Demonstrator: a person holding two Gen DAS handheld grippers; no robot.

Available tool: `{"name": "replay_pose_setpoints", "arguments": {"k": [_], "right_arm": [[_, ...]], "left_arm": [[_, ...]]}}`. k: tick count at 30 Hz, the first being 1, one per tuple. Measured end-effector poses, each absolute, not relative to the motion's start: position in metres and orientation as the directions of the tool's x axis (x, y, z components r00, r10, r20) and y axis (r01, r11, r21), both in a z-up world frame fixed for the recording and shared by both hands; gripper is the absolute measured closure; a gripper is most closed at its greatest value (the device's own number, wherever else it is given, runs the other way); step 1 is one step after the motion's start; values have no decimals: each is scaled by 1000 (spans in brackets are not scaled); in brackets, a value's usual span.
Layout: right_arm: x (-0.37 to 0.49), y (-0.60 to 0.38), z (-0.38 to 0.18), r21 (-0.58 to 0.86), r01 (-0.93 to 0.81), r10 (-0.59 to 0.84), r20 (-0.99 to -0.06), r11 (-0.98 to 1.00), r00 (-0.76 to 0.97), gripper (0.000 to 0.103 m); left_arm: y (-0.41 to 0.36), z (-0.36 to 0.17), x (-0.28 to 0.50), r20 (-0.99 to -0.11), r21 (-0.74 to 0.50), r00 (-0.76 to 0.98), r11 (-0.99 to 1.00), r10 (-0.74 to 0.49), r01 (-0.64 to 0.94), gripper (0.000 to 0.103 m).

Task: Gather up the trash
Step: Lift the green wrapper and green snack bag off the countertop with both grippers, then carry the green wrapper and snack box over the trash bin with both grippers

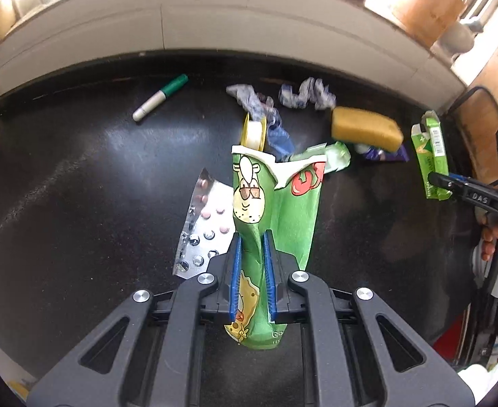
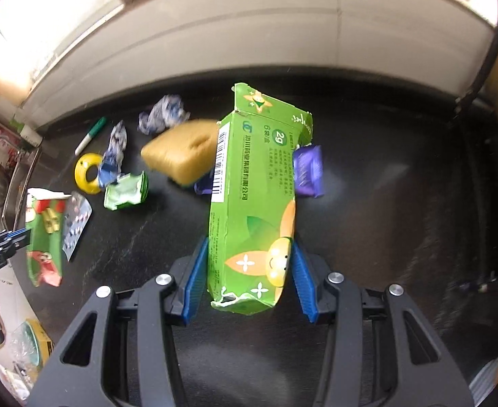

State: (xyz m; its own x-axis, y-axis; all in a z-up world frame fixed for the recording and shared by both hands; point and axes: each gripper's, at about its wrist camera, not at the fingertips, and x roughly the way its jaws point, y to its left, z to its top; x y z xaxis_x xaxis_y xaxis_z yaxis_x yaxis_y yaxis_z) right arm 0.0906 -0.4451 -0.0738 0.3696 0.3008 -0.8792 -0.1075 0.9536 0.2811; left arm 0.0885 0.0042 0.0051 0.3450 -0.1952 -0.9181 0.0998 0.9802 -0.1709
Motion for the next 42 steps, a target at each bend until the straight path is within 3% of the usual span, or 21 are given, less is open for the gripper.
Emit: {"name": "replay_pose_setpoints", "arguments": {"k": [5,10,17,22,31,39,42], "right_arm": [[94,-425,-40,300,-194,356,-837,934,416,57],[102,-344,-21,325,-382,463,-810,865,359,57],[82,-179,3,319,-688,576,-798,652,176,57],[20,-48,23,328,-865,622,-783,381,-23,57],[-115,108,5,335,-942,507,-816,26,-276,57],[-197,178,-88,295,-953,322,-897,-76,-303,57],[-215,193,-117,225,-970,274,-930,-95,-243,57]], "left_arm": [[33,43,70,-881,-168,445,986,-160,21,92],[93,68,24,-861,-126,508,977,-22,-170,92],[187,80,-98,-857,-113,491,873,157,-475,92],[235,73,-206,-873,-108,413,722,260,-684,92],[268,28,-359,-907,-139,289,430,306,-892,92],[302,-48,-388,-943,-155,241,336,230,-929,92],[314,-90,-385,-968,-97,168,339,184,-936,92]]}}
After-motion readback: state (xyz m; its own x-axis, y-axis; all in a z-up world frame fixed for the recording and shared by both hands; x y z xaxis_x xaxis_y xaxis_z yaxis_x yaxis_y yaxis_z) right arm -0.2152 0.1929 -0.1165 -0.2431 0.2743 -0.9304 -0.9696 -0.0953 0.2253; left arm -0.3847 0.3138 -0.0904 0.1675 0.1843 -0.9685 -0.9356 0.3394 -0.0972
